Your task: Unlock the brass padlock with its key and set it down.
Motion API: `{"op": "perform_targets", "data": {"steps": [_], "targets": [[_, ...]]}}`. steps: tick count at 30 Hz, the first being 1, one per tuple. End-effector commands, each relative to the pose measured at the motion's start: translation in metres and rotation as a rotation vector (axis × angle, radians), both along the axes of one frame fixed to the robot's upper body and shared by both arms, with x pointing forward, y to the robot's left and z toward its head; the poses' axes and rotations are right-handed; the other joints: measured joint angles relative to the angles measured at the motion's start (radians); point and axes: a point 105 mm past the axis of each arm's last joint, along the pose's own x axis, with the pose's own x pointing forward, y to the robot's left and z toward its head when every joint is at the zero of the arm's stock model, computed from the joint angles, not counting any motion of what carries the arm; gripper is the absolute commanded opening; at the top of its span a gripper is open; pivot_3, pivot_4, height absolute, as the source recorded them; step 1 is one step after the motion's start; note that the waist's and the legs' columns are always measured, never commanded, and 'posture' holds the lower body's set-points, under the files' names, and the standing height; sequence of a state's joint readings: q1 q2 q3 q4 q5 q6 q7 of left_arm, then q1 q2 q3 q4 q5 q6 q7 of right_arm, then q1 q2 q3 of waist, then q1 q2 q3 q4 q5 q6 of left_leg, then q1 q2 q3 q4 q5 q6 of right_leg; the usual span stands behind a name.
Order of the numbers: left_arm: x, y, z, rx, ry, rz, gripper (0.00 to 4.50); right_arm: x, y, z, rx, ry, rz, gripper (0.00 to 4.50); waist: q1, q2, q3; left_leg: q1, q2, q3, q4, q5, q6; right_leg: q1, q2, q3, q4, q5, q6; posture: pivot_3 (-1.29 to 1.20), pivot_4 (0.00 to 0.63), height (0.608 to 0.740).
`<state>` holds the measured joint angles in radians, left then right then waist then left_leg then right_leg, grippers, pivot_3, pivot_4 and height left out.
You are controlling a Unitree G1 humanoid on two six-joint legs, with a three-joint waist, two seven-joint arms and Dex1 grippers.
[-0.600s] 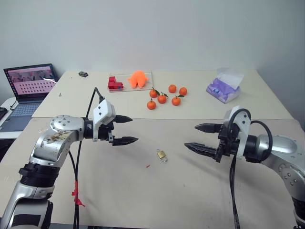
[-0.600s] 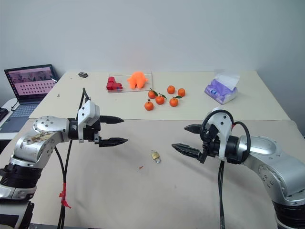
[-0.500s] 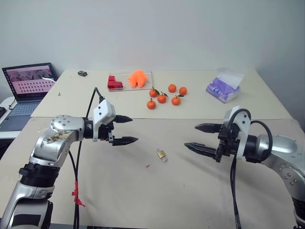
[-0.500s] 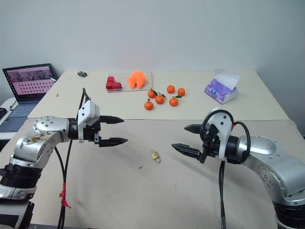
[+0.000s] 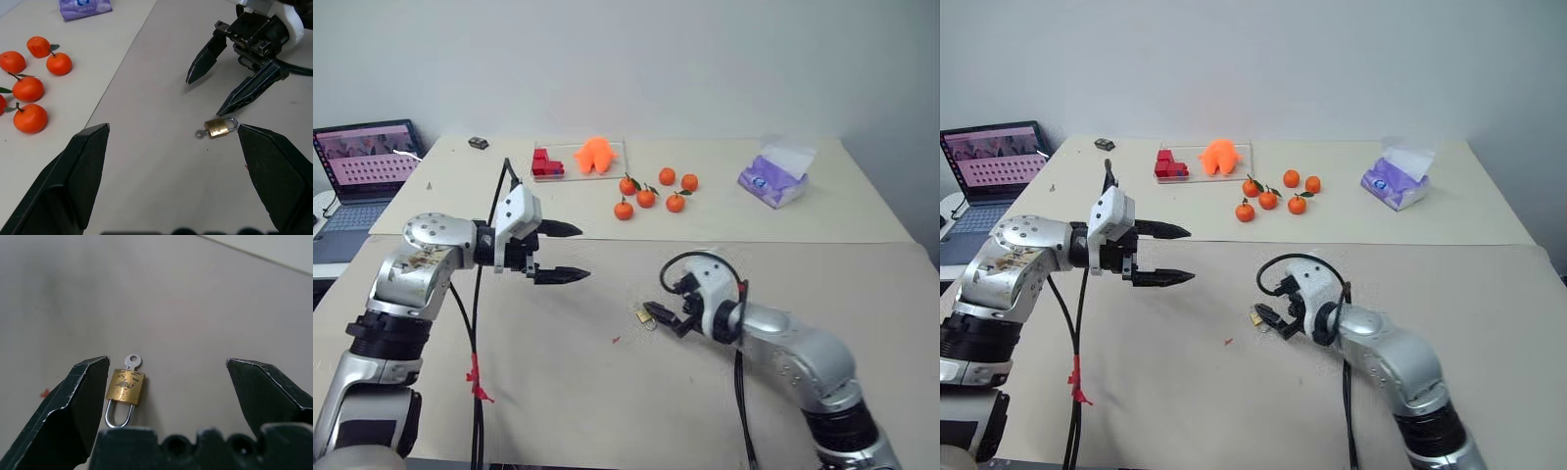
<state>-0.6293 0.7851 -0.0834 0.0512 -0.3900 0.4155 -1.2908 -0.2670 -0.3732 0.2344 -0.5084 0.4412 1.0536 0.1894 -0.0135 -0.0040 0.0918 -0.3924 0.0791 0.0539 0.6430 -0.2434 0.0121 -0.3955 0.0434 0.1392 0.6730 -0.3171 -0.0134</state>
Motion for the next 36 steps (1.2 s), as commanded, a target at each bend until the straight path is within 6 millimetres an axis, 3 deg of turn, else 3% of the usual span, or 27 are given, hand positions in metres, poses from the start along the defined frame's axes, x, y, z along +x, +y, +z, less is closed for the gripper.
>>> {"op": "perform_targets", "data": {"steps": [1, 15, 20, 25, 27, 32, 36], "targets": [[-0.001, 0.004, 0.014, 0.023, -0.049, -0.012, 4.45, 0.0, 0.004, -0.003, -0.019, -0.012, -0.021, 4.5, 0.0, 0.0, 0.0, 0.0, -0.001, 0.0, 0.0, -0.001, 0.001, 0.001, 0.0, 0.0, 0.0, 0.0, 0.0, 0.0, 0.15, 0.673], [-0.003, 0.008, 0.018, 0.051, -0.044, -0.018, 4.45, -0.013, 0.008, -0.016, -0.031, 0.021, -0.005, 4.5, -0.001, -0.001, 0.0, 0.003, 0.0, -0.002, 0.001, -0.002, 0.003, 0.002, 0.001, -0.001, 0.0, -0.002, 0.004, 0.0, 0.15, 0.673], [-0.002, 0.007, 0.018, 0.054, -0.046, -0.021, 4.5, -0.014, 0.01, -0.018, -0.033, 0.028, 0.001, 3.14, -0.002, -0.001, 0.0, 0.003, 0.0, -0.002, 0.001, -0.002, 0.004, 0.002, 0.002, -0.001, 0.0, -0.002, 0.003, 0.0, 0.15, 0.673], [0.0, 0.007, 0.021, 0.053, -0.05, -0.019, 4.5, -0.014, 0.011, -0.019, -0.036, 0.027, 0.009, 1.35, -0.003, -0.001, 0.0, 0.003, 0.0, -0.003, 0.001, -0.002, 0.004, 0.003, 0.002, -0.001, 0.0, -0.002, 0.003, 0.0, 0.15, 0.673], [0.001, 0.007, 0.021, 0.052, -0.051, -0.018, 4.5, -0.013, 0.011, -0.018, -0.042, 0.022, 0.017, 0.91, -0.003, -0.001, 0.0, 0.003, 0.0, -0.003, 0.001, -0.002, 0.004, 0.003, 0.002, -0.002, 0.0, -0.002, 0.003, 0.0, 0.15, 0.673], [0.003, 0.004, 0.02, 0.031, -0.054, -0.008, 4.5, -0.01, 0.008, -0.011, -0.096, -0.033, 0.077, 0.91, -0.002, -0.001, 0.0, 0.003, -0.001, -0.003, 0.001, -0.002, 0.004, 0.003, 0.001, -0.002, 0.0, -0.002, 0.003, 0.0, 0.15, 0.673], [0.009, 0.003, 0.006, 0.034, -0.044, 0.031, 4.5, -0.007, 0.012, 0.009, -0.175, -0.193, 0.229, 0.91, -0.001, -0.001, 0.0, 0.003, -0.001, -0.003, 0.002, -0.002, 0.004, 0.003, 0.001, -0.002, 0.0, -0.002, 0.003, 0.0, 0.15, 0.673]]}}
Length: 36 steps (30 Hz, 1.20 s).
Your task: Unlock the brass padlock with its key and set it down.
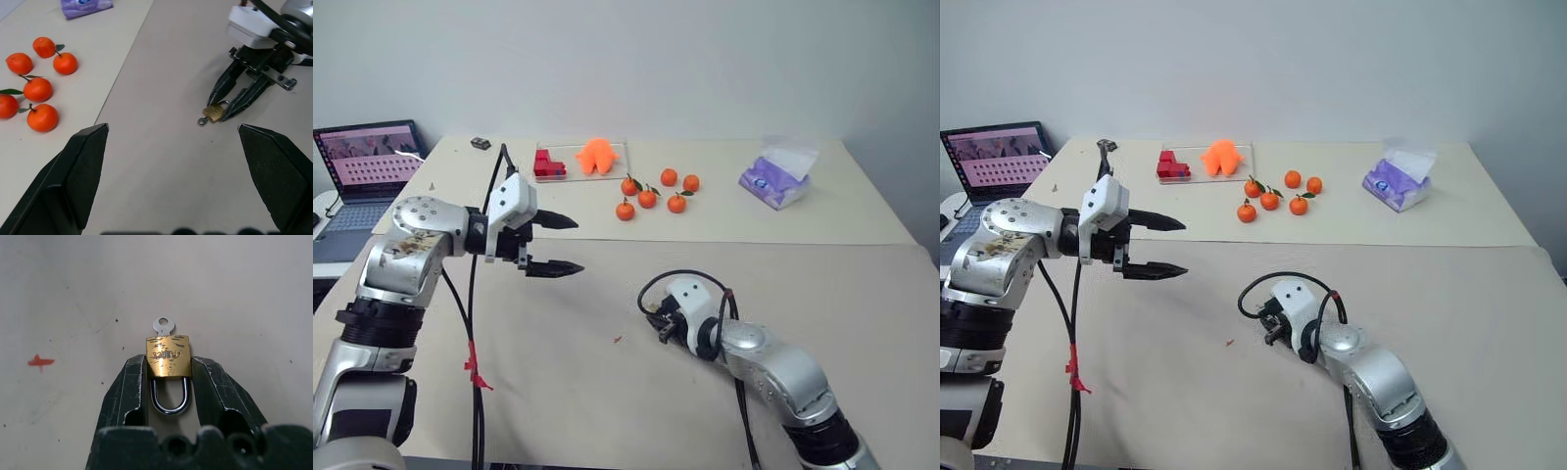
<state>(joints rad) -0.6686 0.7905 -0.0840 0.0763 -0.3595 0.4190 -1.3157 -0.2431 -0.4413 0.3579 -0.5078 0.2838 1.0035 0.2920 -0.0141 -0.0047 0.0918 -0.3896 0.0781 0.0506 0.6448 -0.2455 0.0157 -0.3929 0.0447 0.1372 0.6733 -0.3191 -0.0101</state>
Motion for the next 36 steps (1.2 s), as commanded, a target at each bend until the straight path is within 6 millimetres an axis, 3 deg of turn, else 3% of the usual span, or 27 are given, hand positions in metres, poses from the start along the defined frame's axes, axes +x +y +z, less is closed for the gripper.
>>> {"op": "perform_targets", "data": {"steps": [1, 7, 14, 18, 23, 27, 36], "targets": [[0.005, 0.0, -0.003, 0.01, -0.031, 0.03, 4.5, 0.003, 0.01, 0.03, -0.05, -0.198, 0.185, 0.91, 0.0, 0.0, 0.0, 0.0, 0.0, 0.0, 0.0, 0.0, 0.0, 0.0, 0.0, 0.0, 0.0, 0.0, 0.0, 0.0, 0.15, 0.673], [0.007, -0.009, -0.011, -0.005, -0.031, 0.024, 4.5, -0.01, 0.013, 0.026, -0.186, -0.291, 0.495, 0.91, 0.0, 0.0, 0.0, 0.0, 0.0, -0.001, 0.0, -0.001, 0.002, 0.0, 0.0, -0.001, 0.0, 0.001, -0.002, 0.0, 0.15, 0.673], [0.002, -0.012, -0.011, -0.035, -0.016, 0.01, 4.5, -0.018, 0.014, 0.031, -0.176, -0.323, 0.698, 0.91, 0.0, 0.0, 0.0, 0.001, 0.0, -0.001, 0.002, -0.002, 0.003, 0.001, 0.0, -0.002, 0.0, 0.001, -0.002, 0.0, 0.15, 0.673], [-0.003, -0.014, -0.014, -0.08, 0.016, 0.01, 4.5, -0.011, 0.008, 0.05, -0.146, -0.364, 0.709, 0.91, 0.0, 0.0, 0.0, 0.001, 0.0, -0.001, 0.003, -0.002, 0.003, 0.002, -0.001, -0.002, 0.0, 0.001, -0.002, 0.0, 0.15, 0.673], [0.006, -0.024, -0.005, -0.324, 0.152, 0.127, 4.5, 0.004, 0.001, 0.088, -0.117, -0.493, 0.67, 0.91, 0.006, 0.0, 0.0, 0.001, 0.0, -0.003, 0.004, -0.002, 0.003, 0.004, -0.002, -0.007, 0.001, 0.001, -0.002, 0.0, 0.15, 0.673], [-0.005, -0.034, 0.002, -0.5, 0.273, 0.084, 4.5, 0.013, -0.003, 0.109, -0.118, -0.599, 0.626, 0.91, 0.007, 0.0, 0.0, 0.0, 0.0, -0.006, 0.004, -0.002, 0.003, 0.004, -0.002, -0.01, 0.006, 0.002, -0.003, 0.0, 0.15, 0.673], [-0.007, -0.051, -0.001, -0.592, 0.409, 0.076, 4.5, 0.002, 0.002, 0.129, -0.053, -0.625, 0.609, 0.91, 0.006, 0.0, 0.0, 0.001, -0.001, -0.008, 0.005, -0.001, 0.002, 0.005, -0.004, -0.012, 0.007, 0.002, -0.003, 0.0, 0.15, 0.673]]}}
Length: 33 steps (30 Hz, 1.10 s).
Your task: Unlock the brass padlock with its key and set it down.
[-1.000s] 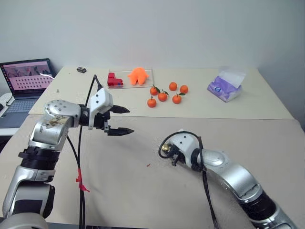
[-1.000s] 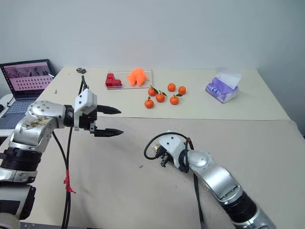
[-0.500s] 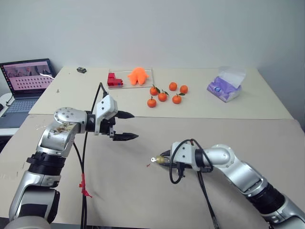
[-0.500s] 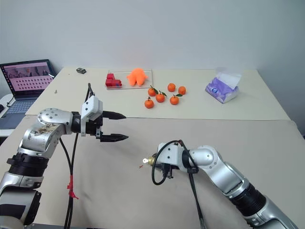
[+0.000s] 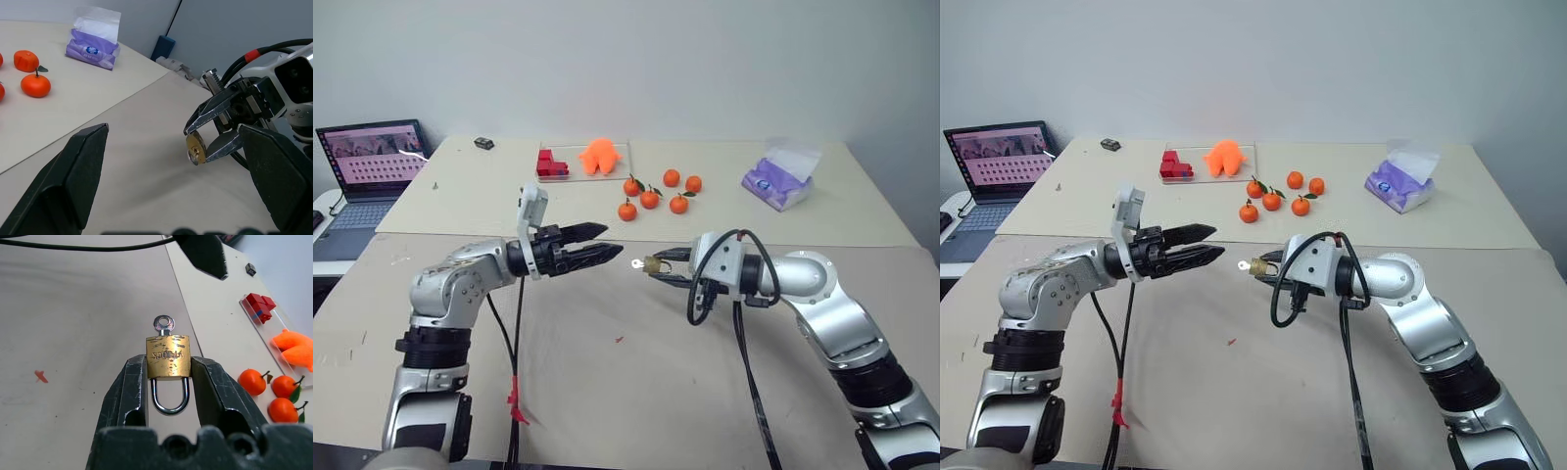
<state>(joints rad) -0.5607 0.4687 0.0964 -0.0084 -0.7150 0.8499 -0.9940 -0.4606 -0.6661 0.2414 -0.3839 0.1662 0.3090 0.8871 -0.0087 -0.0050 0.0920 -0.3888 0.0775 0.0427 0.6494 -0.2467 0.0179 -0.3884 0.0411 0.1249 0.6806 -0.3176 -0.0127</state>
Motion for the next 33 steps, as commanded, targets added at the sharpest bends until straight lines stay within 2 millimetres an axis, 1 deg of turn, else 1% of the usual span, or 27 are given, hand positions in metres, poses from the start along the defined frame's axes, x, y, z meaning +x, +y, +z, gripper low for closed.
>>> {"op": "perform_targets", "data": {"steps": [1, 4, 5, 8, 9, 10, 11, 13, 17, 27, 30, 33], "targets": [[-0.005, -0.008, 0.012, -0.025, -0.014, -0.036, 4.5, -0.01, 0.005, 0.023, 0.048, -0.057, 0.023, 0.91, 0.0, 0.0, 0.0, 0.0, 0.0, -0.001, 0.0, 0.0, 0.0, 0.0, 0.0, 0.0, 0.0, 0.0, 0.0, 0.0, 0.15, 0.673], [-0.007, -0.009, 0.006, -0.013, 0.014, -0.046, 4.5, -0.011, 0.003, 0.023, 0.033, -0.055, 0.012, 0.91, -0.001, 0.0, 0.0, 0.0, 0.0, -0.001, 0.0, 0.0, -0.001, 0.0, 0.0, 0.0, 0.0, 0.0, 0.0, 0.0, 0.15, 0.673], [-0.007, -0.009, 0.006, -0.036, 0.037, -0.045, 4.5, -0.011, 0.003, 0.026, 0.041, -0.057, 0.008, 0.91, -0.001, 0.0, 0.0, 0.0, 0.0, -0.001, 0.0, 0.001, -0.001, 0.0, 0.0, 0.0, 0.0, 0.0, 0.0, 0.0, 0.15, 0.673], [-0.008, -0.012, 0.009, -0.085, 0.065, -0.062, 3.8, -0.013, 0.004, 0.035, 0.057, -0.067, 0.005, 0.91, -0.001, 0.0, 0.0, 0.0, -0.001, -0.001, 0.0, 0.001, -0.001, 0.0, 0.0, 0.0, 0.0, 0.0, 0.0, 0.0, 0.15, 0.673], [-0.009, -0.014, 0.009, -0.084, 0.068, -0.07, 3.49, -0.014, 0.004, 0.036, 0.056, -0.069, 0.004, 0.91, -0.001, 0.0, 0.0, 0.0, -0.001, -0.001, 0.0, 0.001, -0.001, 0.0, 0.0, 0.0, 0.0, 0.0, 0.0, 0.0, 0.15, 0.673], [-0.01, -0.016, 0.008, -0.084, 0.072, -0.078, 2.98, -0.014, 0.004, 0.037, 0.054, -0.07, 0.003, 0.91, -0.002, 0.0, 0.0, 0.0, -0.001, -0.001, 0.0, 0.001, -0.001, 0.0, 0.0, 0.0, 0.0, 0.0, 0.0, 0.0, 0.15, 0.673], [-0.013, -0.019, 0.008, -0.08, 0.071, -0.092, 2.8, -0.014, 0.002, 0.035, 0.048, -0.071, -0.002, 0.91, -0.002, 0.0, 0.0, 0.0, -0.001, -0.001, 0.0, 0.001, -0.001, 0.0, 0.0, 0.0, 0.0, 0.0, 0.0, 0.0, 0.15, 0.673], [-0.015, -0.022, 0.008, -0.076, 0.071, -0.105, 2.8, -0.014, -0.001, 0.033, 0.039, -0.071, -0.007, 0.91, -0.001, 0.0, 0.0, 0.0, -0.001, -0.001, 0.0, 0.001, -0.001, 0.0, 0.0, 0.0, 0.0, 0.0, 0.0, 0.0, 0.15, 0.673], [-0.013, -0.022, 0.006, -0.076, 0.089, -0.098, 2.8, -0.014, -0.004, 0.031, 0.028, -0.07, -0.015, 0.91, -0.001, 0.0, 0.0, 0.0, -0.001, -0.001, 0.0, 0.001, -0.001, 0.0, -0.001, 0.0, -0.001, 0.0, 0.0, 0.0, 0.15, 0.673], [-0.013, -0.028, 0.005, -0.08, 0.104, -0.108, 2.8, -0.013, -0.003, 0.032, 0.021, -0.078, -0.015, 0.91, -0.003, 0.0, 0.0, 0.0, -0.001, -0.001, 0.0, 0.001, -0.002, 0.0, -0.001, 0.0, -0.002, 0.0, 0.0, 0.0, 0.15, 0.673], [-0.013, -0.028, 0.005, -0.082, 0.109, -0.107, 2.05, -0.012, -0.003, 0.034, 0.02, -0.082, -0.016, 0.91, -0.003, 0.0, 0.0, 0.0, -0.001, -0.001, 0.0, 0.001, -0.002, 0.0, -0.001, 0.0, -0.002, 0.0, 0.0, 0.0, 0.15, 0.673], [-0.016, -0.028, 0.005, -0.093, 0.124, -0.128, 0.88, -0.011, -0.004, 0.037, 0.011, -0.092, -0.017, 0.91, -0.003, 0.0, 0.0, 0.0, -0.001, -0.001, 0.0, 0.001, -0.002, 0.0, -0.001, 0.0, -0.002, 0.0, 0.0, 0.0, 0.15, 0.673]]}}
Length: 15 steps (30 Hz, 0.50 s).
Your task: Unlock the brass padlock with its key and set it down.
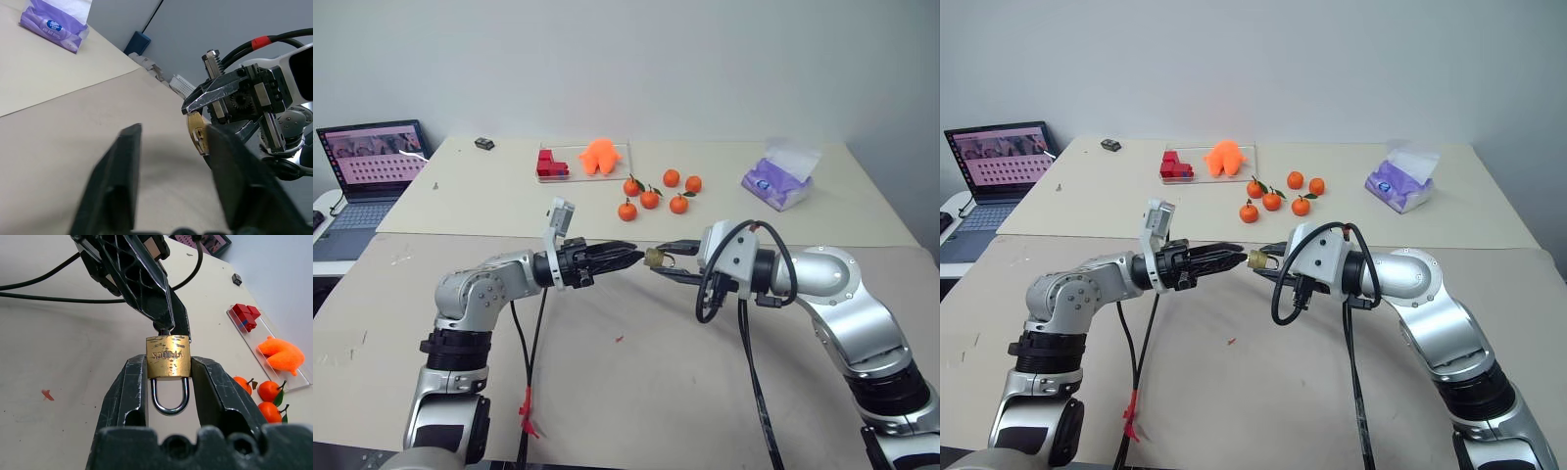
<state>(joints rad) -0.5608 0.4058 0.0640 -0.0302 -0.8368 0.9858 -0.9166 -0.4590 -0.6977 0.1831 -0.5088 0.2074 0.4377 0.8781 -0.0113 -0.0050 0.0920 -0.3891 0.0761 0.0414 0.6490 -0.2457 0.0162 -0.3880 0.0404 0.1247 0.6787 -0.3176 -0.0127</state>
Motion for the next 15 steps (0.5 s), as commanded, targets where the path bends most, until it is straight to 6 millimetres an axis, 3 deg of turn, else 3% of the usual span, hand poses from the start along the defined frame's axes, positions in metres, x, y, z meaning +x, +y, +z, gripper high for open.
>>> {"op": "perform_targets", "data": {"steps": [1, 2, 3, 15], "targets": [[-0.003, -0.001, 0.012, -0.029, -0.023, -0.029, 0.67, -0.001, 0.0, 0.02, 0.0, -0.085, 0.008, 0.91, 0.0, 0.0, 0.0, 0.0, 0.0, 0.0, 0.0, 0.0, 0.0, 0.0, 0.0, 0.0, 0.0, 0.0, 0.0, 0.0, 0.15, 0.673], [-0.003, -0.001, 0.012, -0.027, -0.023, -0.027, 0.18, -0.001, 0.0, 0.021, -0.002, -0.086, 0.008, 0.91, 0.0, 0.0, 0.0, 0.0, 0.0, 0.0, 0.0, 0.0, 0.0, 0.0, 0.0, 0.0, 0.0, 0.0, 0.0, 0.0, 0.15, 0.673], [-0.002, -0.001, 0.012, -0.025, -0.023, -0.024, 0.02, -0.001, 0.0, 0.021, -0.003, -0.087, 0.007, 0.91, 0.0, 0.0, 0.0, 0.0, 0.0, 0.0, 0.0, 0.0, 0.0, 0.0, 0.0, 0.0, 0.0, 0.0, 0.0, 0.0, 0.15, 0.673], [-0.002, -0.004, -0.002, 0.102, -0.102, -0.038, 0.02, 0.0, -0.004, 0.02, -0.006, -0.093, -0.004, 0.91, 0.0, 0.0, 0.0, 0.0, -0.001, 0.0, -0.001, 0.0, 0.0, 0.0, -0.001, 0.0, -0.001, 0.0, 0.0, 0.0, 0.15, 0.673]]}}
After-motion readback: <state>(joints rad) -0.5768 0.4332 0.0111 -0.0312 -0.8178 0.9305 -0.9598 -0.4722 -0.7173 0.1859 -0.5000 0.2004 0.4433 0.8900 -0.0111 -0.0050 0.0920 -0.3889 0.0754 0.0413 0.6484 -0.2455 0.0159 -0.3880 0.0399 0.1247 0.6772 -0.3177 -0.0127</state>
